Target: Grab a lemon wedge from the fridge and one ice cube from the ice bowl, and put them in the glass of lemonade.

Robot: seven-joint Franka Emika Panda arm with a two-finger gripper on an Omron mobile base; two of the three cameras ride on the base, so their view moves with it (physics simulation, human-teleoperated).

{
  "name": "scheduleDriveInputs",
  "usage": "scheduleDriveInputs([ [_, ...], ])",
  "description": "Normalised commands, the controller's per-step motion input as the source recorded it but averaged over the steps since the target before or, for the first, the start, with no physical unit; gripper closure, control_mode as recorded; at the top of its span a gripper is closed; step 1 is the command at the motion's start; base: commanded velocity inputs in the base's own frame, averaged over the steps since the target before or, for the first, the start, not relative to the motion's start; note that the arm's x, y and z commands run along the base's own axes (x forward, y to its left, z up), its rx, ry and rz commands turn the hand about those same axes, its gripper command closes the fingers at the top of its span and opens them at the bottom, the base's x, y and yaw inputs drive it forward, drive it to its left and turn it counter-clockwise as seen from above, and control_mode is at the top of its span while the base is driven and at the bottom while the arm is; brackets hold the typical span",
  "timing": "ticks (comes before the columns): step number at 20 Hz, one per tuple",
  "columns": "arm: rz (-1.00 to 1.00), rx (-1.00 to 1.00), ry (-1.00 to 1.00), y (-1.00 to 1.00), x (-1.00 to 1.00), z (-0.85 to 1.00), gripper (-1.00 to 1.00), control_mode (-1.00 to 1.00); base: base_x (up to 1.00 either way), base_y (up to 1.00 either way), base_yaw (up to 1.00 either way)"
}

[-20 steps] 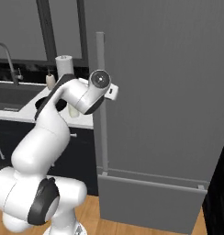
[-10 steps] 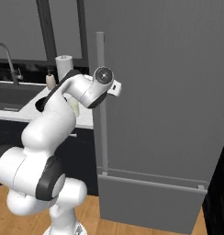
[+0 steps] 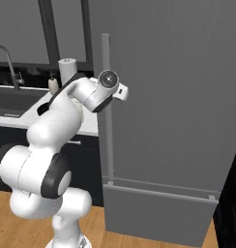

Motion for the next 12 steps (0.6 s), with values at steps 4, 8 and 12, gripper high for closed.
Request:
scheduleDriveInputs([
  [4, -0.02, 0.0, 0.0, 0.0, 0.31, -0.08, 1.0, -1.0, 0.0, 0.0, 0.0],
  [8, 0.0, 0.0, 0.0, 0.0, 0.06, 0.0, 1.0, -1.0, 0.0, 0.0, 0.0],
  [12, 0.0, 0.0, 0.0, 0.0, -0.13, 0.0, 1.0, -1.0, 0.0, 0.0, 0.0],
])
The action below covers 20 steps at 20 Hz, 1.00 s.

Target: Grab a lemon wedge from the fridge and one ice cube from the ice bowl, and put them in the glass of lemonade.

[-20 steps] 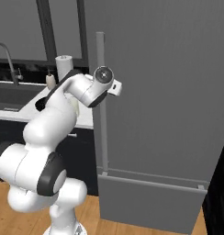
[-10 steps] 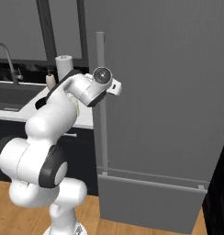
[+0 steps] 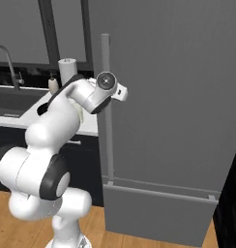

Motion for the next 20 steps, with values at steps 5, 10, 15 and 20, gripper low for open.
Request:
scheduleDriveInputs([
  [5, 0.0, 0.0, 0.0, -0.25, -0.96, 0.0, 1.0, -1.0, 0.0, 0.0, 0.0],
  [10, 0.0, 0.0, -0.02, -0.48, -1.0, 0.0, 1.0, -1.0, 0.0, 0.0, 0.0],
  [15, 0.0, 0.0, -0.05, -0.51, -1.0, -0.02, 1.0, -1.0, 0.0, 0.0, 0.0],
  [20, -0.01, 0.0, -0.02, -0.47, -1.0, -0.04, 1.0, -1.0, 0.0, 0.0, 0.0],
])
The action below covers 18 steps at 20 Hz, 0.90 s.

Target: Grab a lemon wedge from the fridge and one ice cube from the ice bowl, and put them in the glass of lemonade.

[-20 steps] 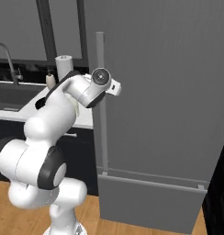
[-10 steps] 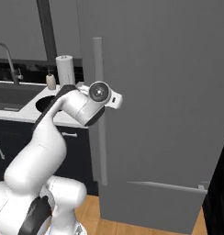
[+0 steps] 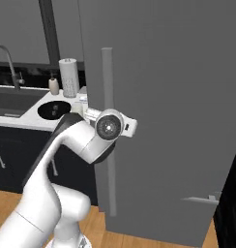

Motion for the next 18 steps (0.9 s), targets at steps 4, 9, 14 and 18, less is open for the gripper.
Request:
scheduleDriveInputs([
  [4, 0.0, 0.0, -0.01, -0.22, -0.9, -0.05, 1.0, -1.0, 0.0, 0.0, 0.0],
  [9, 0.0, 0.0, 0.0, -0.14, -0.83, 0.0, 1.0, -1.0, 0.0, 0.0, 0.0],
  [14, 0.0, 0.0, 0.0, -0.06, -0.57, -0.01, -1.0, -1.0, 0.0, 0.0, 0.0],
  [18, 0.02, 0.0, -0.03, 0.0, -0.26, -0.03, -1.0, -1.0, 0.0, 0.0, 0.0],
])
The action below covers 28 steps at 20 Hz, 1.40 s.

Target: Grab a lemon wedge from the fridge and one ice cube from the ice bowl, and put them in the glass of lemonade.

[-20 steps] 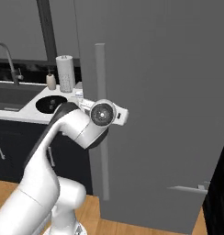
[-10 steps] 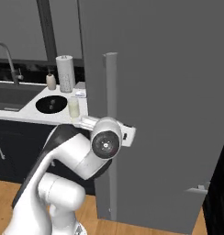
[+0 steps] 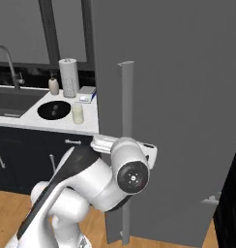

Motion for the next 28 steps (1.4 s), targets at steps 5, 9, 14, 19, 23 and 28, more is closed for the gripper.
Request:
scheduleDriveInputs([
  [5, -0.02, 0.02, -0.15, 0.0, -0.3, -0.05, -1.0, -1.0, 0.0, 0.0, 0.0],
  [9, -0.11, 0.01, -0.16, 0.04, -0.52, -0.05, -1.0, -1.0, 0.0, 0.0, 0.0],
  [14, -0.18, -0.02, 0.04, 0.57, -0.45, 0.21, -1.0, -1.0, 0.0, 0.0, 0.0],
  [19, -0.19, -0.2, 0.3, 0.97, 0.02, 0.39, -1.0, -1.0, 0.0, 0.0, 0.0],
  [23, -0.1, -0.26, 0.43, 1.0, 0.36, 0.25, -1.0, -1.0, 0.0, 0.0, 0.0],
  [28, -0.17, -0.22, 0.24, 0.88, 0.5, 0.04, -1.0, -1.0, 0.0, 0.0, 0.0],
])
